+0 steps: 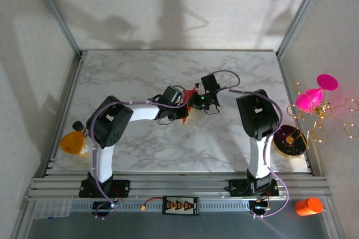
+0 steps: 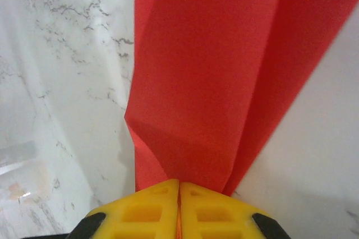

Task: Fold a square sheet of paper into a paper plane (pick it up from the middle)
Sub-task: Fold the wing for the fifth time at the center of the table.

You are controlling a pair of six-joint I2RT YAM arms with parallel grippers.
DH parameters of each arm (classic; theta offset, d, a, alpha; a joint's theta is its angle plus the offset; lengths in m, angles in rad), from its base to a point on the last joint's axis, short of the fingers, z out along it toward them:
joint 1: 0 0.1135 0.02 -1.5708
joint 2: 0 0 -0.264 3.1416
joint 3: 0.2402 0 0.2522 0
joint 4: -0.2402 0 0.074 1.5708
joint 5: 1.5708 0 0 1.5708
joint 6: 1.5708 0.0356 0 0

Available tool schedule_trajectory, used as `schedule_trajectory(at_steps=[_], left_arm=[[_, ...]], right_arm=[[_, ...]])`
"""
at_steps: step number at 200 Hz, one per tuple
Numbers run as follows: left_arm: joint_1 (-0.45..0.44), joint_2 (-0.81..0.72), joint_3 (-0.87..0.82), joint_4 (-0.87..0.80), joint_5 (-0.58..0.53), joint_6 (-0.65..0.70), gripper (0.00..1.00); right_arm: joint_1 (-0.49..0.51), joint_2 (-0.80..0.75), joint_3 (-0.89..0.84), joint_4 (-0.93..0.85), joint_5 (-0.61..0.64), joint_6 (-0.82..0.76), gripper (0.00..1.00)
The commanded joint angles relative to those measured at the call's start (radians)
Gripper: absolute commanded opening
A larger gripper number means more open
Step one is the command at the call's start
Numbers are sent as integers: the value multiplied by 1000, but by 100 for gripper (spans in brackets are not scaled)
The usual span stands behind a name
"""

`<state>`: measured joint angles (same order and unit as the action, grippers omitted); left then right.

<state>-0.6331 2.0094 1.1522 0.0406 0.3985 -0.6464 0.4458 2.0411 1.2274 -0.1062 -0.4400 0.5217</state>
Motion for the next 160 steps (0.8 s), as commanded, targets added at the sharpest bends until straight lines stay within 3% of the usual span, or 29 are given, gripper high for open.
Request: schedule_trajectory(at_steps=[1,92,132,160], left_arm=[[9,29,-16,-142,-13,39,0],[11,13,-63,-158,6,67,0],[12,-39,-37,-167,25,96,0],[13,-77,-17,-79,51,56,0]], right_arm=[[-24,43,31,-15,66,-31,10],[-92,116,176,-94,126,-69,10],[-71,75,111,-95,87,-59,10],[-40,16,37,-88,69,-19,10]])
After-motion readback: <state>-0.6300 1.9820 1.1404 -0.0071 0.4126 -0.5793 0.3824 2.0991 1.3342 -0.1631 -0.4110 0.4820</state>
